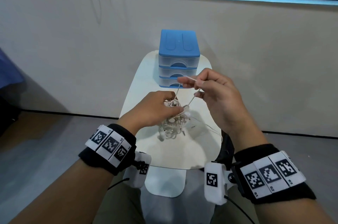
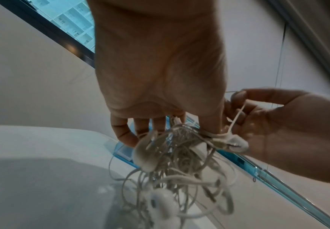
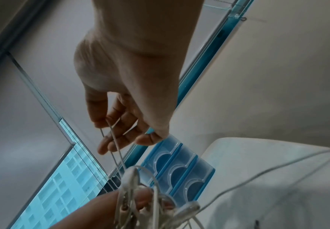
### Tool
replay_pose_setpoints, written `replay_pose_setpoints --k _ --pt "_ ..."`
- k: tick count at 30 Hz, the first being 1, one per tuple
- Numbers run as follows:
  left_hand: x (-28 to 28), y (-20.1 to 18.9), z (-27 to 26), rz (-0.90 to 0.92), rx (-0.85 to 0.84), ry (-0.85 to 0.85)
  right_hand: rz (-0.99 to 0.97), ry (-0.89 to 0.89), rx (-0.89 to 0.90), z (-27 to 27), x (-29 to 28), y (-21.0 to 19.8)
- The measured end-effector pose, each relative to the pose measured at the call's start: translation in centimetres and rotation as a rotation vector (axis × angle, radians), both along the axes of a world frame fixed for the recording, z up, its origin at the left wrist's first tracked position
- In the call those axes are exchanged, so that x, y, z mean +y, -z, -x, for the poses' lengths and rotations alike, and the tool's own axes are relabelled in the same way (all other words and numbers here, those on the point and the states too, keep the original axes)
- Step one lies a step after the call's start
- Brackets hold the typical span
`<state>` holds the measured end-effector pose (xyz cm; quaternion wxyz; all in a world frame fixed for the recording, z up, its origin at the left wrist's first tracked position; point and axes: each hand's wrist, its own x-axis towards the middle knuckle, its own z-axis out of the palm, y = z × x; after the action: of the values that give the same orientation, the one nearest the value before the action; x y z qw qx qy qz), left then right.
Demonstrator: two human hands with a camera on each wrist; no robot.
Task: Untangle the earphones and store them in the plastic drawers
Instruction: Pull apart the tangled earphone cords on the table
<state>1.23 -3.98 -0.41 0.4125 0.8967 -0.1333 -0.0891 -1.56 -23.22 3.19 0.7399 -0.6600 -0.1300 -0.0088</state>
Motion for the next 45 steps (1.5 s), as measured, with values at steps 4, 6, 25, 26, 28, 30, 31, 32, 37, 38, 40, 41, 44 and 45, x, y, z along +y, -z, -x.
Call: replay_pose_setpoints --k 4,6,25,26,28,30,31,32,37,38,40,41,44,45 --pt "0.1 0.5 -0.1 -0.029 -0.038 -0.049 -0.165 -0.010 -0.140 0.1 -0.7 -0.3" --pt "0.2 0.8 -0.2 -0.045 -0.081 -0.050 -0.239 0.005 -0.159 0.0 -1.0 -0.2" --pt "-1.3 -0.5 -0.7 -0.350 -0.301 0.124 1.324 0.138 -0.102 -1.2 0.1 0.3" --pt "-1.2 -0.5 -0.7 -0.332 -0.295 0.118 1.291 0.150 -0.115 -1.4 0.1 0.5" --pt "-1.0 -0.4 -0.6 -0.285 -0.277 0.107 1.071 0.207 -0.138 -1.4 0.1 0.3" --pt "-0.8 -0.4 -0.4 -0.218 -0.262 0.106 0.762 0.260 -0.199 -1.4 0.0 -0.1" --pt "-0.7 -0.4 -0.3 -0.182 -0.254 0.101 0.610 0.276 -0.245 -1.2 0.2 -0.4" --pt "-0.7 -0.4 -0.2 -0.159 -0.247 0.096 0.473 0.293 -0.289 -1.1 0.3 -0.9" --pt "0.2 0.6 0.1 -0.184 -0.185 0.090 -0.173 0.326 -0.301 -0.7 -0.4 -4.0" --pt "0.3 0.8 0.1 -0.190 -0.177 0.086 -0.295 0.312 -0.299 -0.6 -0.7 -4.6" --pt "0.5 1.0 0.2 -0.205 -0.171 0.082 -0.473 0.322 -0.333 -0.3 -1.3 -5.7" --pt "0.5 1.0 0.2 -0.218 -0.170 0.081 -0.523 0.355 -0.361 -0.1 -1.7 -6.2" --pt "0.8 1.1 0.0 -0.241 -0.166 0.063 -0.472 0.510 -0.391 0.2 -3.2 -7.1" --pt "0.8 1.1 -0.1 -0.244 -0.168 0.059 -0.413 0.558 -0.367 0.2 -3.6 -7.1"
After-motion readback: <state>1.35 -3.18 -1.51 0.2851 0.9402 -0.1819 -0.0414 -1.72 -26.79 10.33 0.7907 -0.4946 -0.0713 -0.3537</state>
